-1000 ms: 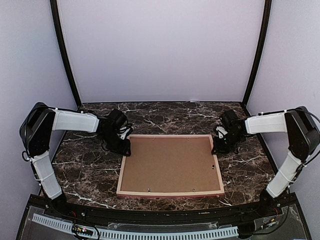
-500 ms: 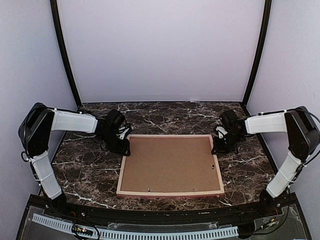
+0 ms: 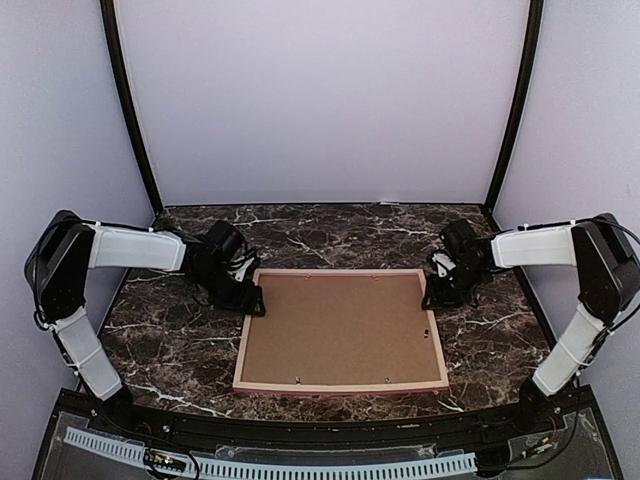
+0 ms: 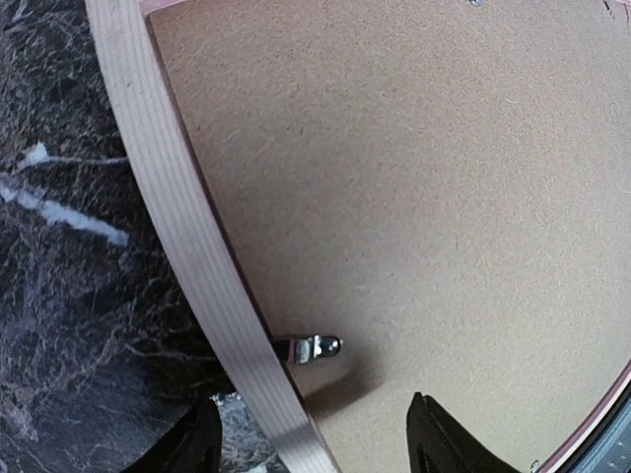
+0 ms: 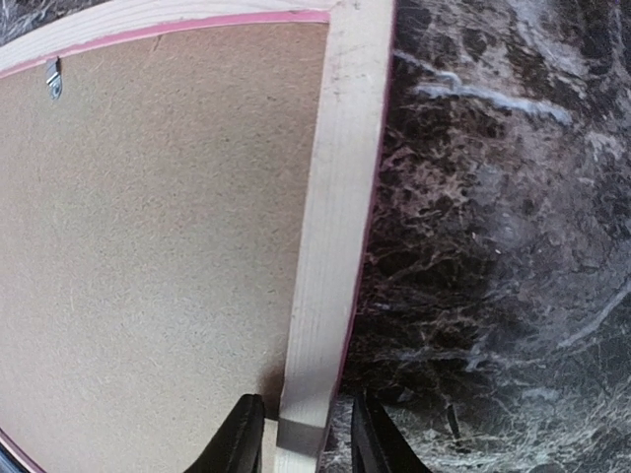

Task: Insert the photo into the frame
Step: Press the fastener onto the backboard.

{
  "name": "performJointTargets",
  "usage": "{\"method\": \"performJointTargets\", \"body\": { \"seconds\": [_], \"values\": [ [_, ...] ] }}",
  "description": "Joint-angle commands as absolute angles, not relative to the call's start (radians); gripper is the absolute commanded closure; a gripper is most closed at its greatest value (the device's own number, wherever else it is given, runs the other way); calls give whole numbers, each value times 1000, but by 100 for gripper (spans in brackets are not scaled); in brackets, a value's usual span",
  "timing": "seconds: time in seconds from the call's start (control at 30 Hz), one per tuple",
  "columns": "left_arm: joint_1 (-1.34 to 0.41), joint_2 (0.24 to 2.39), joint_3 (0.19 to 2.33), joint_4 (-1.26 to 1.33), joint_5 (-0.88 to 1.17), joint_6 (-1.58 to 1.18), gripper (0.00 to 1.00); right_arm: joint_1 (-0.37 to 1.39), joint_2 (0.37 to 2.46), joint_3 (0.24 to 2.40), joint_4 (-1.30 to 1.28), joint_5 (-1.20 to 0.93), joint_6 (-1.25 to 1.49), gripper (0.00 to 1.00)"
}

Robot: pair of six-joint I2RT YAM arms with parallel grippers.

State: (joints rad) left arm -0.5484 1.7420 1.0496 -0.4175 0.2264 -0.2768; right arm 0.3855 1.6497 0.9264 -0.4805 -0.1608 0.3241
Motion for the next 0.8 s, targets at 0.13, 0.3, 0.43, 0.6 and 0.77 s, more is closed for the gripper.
{"method": "performJointTargets", "body": {
  "seconds": [0.13, 0.3, 0.43, 0.6, 0.77],
  "values": [
    [-554, 1612, 916, -406, 211, -402, 38, 384, 1558, 891, -523, -183, 345, 55],
    [-554, 1579, 860, -355, 217, -440, 47, 402, 1506, 831, -525, -195, 373, 44],
    [-555, 1573, 838, -325, 222, -469, 51, 431, 1476, 783, -512, -199, 405, 41],
    [-560, 1587, 829, -299, 228, -488, 54, 456, 1455, 746, -494, -193, 437, 40],
    [-571, 1602, 833, -295, 213, -508, 61, 468, 1445, 726, -483, -184, 456, 40]
  ]
}}
